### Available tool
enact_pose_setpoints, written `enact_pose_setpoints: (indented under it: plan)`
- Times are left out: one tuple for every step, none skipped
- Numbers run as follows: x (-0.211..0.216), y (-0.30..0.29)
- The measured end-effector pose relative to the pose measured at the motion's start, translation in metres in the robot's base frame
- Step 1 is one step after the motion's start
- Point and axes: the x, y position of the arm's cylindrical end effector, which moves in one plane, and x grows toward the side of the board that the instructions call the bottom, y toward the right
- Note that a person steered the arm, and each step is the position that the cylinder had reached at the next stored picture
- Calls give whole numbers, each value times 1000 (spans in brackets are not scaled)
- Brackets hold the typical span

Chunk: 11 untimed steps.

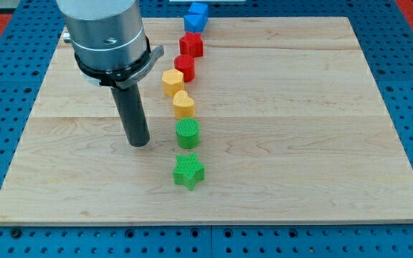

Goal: Place the yellow hexagon to the right of the yellow heart

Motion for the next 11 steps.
enact_pose_setpoints:
  plan:
    - [-4, -5]
    - [-50, -43]
    - [-97, -39]
    - [-139, -7]
    - [-136, 69]
    - [-127, 101]
    - [-120, 96]
    - [-111, 105]
    - [-98, 136]
    - [-91, 102]
    - [-87, 102]
